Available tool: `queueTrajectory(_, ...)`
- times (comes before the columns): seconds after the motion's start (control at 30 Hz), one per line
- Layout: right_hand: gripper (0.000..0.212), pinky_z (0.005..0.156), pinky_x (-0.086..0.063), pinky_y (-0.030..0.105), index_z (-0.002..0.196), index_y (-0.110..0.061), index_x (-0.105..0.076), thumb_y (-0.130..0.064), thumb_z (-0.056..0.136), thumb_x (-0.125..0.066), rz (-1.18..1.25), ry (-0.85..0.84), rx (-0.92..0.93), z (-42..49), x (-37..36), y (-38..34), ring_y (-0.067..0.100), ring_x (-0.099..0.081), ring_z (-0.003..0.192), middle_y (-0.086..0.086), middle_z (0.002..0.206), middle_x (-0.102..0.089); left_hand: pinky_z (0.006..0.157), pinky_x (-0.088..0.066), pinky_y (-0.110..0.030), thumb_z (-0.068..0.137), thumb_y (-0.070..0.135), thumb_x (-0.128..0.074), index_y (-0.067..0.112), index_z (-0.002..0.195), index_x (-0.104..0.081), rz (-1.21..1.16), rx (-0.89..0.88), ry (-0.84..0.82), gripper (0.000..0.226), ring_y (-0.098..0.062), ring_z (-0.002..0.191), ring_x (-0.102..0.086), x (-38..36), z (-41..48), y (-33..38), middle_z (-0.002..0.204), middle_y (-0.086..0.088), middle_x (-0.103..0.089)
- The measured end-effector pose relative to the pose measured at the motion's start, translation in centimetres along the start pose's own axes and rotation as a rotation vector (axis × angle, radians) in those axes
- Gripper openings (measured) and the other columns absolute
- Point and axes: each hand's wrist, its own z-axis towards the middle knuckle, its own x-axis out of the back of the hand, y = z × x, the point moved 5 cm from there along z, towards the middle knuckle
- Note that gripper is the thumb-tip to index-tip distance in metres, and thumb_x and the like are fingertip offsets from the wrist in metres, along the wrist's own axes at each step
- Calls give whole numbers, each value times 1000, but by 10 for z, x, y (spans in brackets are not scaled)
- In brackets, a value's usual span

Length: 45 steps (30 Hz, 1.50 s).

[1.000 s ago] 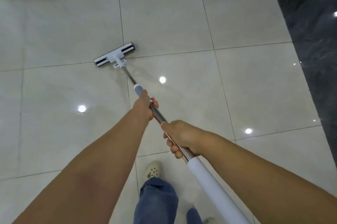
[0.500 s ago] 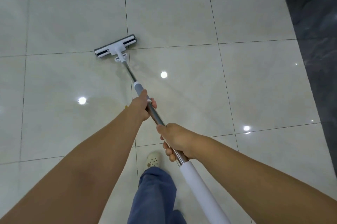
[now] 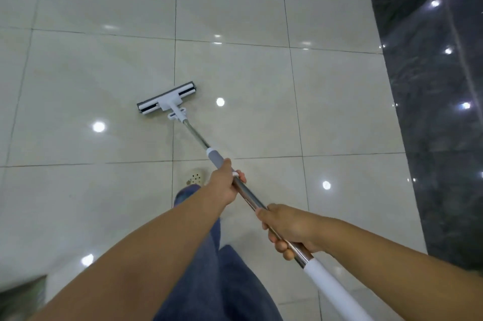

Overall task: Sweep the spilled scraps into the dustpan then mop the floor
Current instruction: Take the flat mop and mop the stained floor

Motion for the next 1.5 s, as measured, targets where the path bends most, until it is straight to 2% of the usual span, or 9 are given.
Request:
queueTrajectory(0.13,31,36,-38,18,90,-14,-42,-43,100,-37,-31,-20,-8,-30,-21,70,8,-38,39,0,58,-43,45,-44,-25,95,34,-49,9,76,-44,-25,82,51,32,-13,34,-43,18,-40,-79,48,-4,-45)
queueTrajectory(0.3,28,36,-37,19,90,-16,-40,-43,99,-39,-73,-45,4,-50,-35,115,8,-37,40,0,61,-44,49,-45,-27,95,34,-48,11,74,-42,-82,100,88,32,-14,45,-44,35,-77,-127,59,-3,-43)
queueTrajectory(0.57,28,36,-37,20,90,-13,-44,-40,98,-43,-70,-42,-17,-41,-46,64,11,-38,38,0,56,-47,39,-40,-22,96,34,-46,10,77,-40,-210,120,61,31,-14,46,-39,52,-75,-73,62,-4,-40)
queueTrajectory(0.73,30,35,-35,19,90,-11,-46,-40,98,-45,-87,-27,3,-11,-60,-19,11,-37,36,2,58,-47,35,-40,-19,96,36,-45,8,77,-44,-243,68,89,34,-14,42,-40,72,-39,9,60,-4,-41)
queueTrajectory(0.87,31,34,-34,18,92,-10,-46,-40,98,-44,-143,-22,70,17,-69,-125,10,-37,35,3,59,-46,32,-38,-15,96,36,-47,8,81,-43,-296,-6,91,32,-10,27,-39,91,-9,110,59,-4,-40)
queueTrajectory(1.0,31,34,-34,17,92,-10,-46,-40,97,-46,-174,-12,96,45,-82,-230,10,-36,36,4,60,-44,32,-37,-12,96,36,-47,10,79,-40,-308,-23,101,32,-13,43,-38,114,14,216,60,-4,-40)
queueTrajectory(1.2,32,34,-36,16,90,-10,-45,-41,96,-46,-219,-53,112,87,-134,-364,9,-37,35,3,60,-42,30,-36,-12,95,35,-49,10,73,-40,-320,-94,153,35,-13,40,-40,177,53,348,60,-5,-42)
queueTrajectory(1.37,34,35,-38,15,81,-12,-43,-43,96,-47,-252,-71,123,119,-183,-453,9,-38,31,3,57,-41,33,-39,-13,96,31,-50,8,78,-40,-325,-182,190,31,-13,46,-40,237,74,435,64,-6,-42)
queueTrajectory(1.5,33,36,-39,14,76,-14,-41,-38,97,-47,-243,-93,152,128,-216,-489,11,-36,29,3,53,-39,36,-41,-13,95,30,-49,9,78,-38,-262,-203,215,29,-12,46,-41,272,76,470,67,-5,-42)
